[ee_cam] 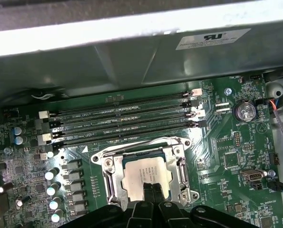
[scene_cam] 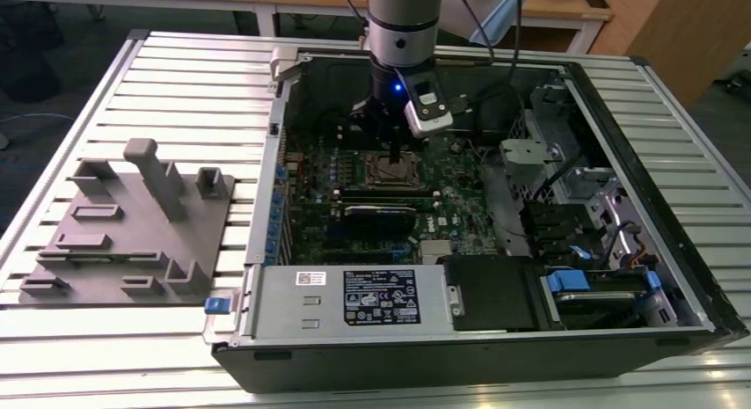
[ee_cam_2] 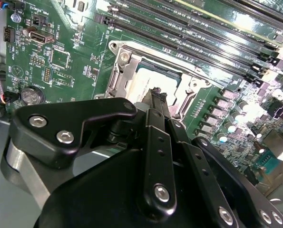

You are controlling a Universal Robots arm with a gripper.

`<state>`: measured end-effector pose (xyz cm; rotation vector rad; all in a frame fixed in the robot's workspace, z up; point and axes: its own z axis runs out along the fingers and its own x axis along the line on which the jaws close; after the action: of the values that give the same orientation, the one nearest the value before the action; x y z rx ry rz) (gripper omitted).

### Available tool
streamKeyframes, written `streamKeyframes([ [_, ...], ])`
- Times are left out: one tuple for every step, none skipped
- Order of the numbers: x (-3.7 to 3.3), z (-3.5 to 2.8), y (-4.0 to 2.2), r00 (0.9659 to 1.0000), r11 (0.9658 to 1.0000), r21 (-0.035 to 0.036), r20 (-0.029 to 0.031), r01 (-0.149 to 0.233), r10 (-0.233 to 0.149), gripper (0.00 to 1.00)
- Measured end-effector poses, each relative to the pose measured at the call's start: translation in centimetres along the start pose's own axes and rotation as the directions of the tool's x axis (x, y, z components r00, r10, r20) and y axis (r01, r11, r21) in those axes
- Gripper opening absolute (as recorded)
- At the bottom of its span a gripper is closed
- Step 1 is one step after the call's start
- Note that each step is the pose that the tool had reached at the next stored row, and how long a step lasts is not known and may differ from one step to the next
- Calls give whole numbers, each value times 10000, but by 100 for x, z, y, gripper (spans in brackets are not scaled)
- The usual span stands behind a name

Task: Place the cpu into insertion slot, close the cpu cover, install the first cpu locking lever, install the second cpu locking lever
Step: 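Install the second cpu locking lever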

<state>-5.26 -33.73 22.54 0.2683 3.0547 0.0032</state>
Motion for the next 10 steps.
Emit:
streamKeyframes([
  [-1, -8, 0, 10000, 10000, 0, 0, 0, 0, 10],
  [-1, -17, 0, 10000, 10000, 1, 0, 0, 0, 10],
  [-2, -25, 0, 10000, 10000, 0, 0, 0, 0, 10],
  [-2, -34, 0, 10000, 10000, 0, 0, 0, 0, 10],
  [-4, -46, 1, 10000, 10000, 0, 0, 0, 0, 10],
  [-4, -58, 1, 10000, 10000, 0, 0, 0, 0, 10],
  [-5, -69, 1, 10000, 10000, 0, 0, 0, 0, 10],
  [-6, -81, 1, 10000, 10000, 0, 0, 0, 0, 10],
  [-7, -93, 1, 10000, 10000, -1, 1, 0, 0, 10],
  [-8, -104, 1, 10000, 10000, 0, 0, 0, 0, 10],
])
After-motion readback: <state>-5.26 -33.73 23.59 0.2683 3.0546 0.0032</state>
